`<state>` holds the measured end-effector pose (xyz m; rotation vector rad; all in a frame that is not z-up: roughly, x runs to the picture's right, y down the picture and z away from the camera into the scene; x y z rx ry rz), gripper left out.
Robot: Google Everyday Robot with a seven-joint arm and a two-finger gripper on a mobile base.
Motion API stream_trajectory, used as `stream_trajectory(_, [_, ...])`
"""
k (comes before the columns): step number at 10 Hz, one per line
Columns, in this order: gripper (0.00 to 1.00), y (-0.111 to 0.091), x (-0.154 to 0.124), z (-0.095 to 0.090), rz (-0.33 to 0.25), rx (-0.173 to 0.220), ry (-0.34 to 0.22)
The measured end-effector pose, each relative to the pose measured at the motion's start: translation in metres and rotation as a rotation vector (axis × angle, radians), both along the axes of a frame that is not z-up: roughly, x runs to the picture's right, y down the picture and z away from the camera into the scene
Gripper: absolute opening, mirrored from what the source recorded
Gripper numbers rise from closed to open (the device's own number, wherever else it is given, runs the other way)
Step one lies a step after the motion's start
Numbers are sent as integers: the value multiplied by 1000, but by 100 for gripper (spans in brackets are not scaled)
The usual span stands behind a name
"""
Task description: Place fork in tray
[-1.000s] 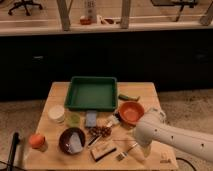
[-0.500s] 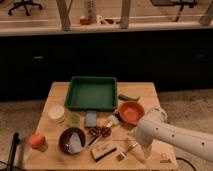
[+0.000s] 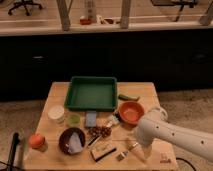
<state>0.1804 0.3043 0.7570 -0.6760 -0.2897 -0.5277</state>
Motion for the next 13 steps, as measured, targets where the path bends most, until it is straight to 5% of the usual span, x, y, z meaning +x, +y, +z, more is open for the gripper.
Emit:
stream_trajectory(8, [78,23,-13,17,-3,-27,-57])
stream_trajectory(13, [31,24,-14,14,0,-29,-67])
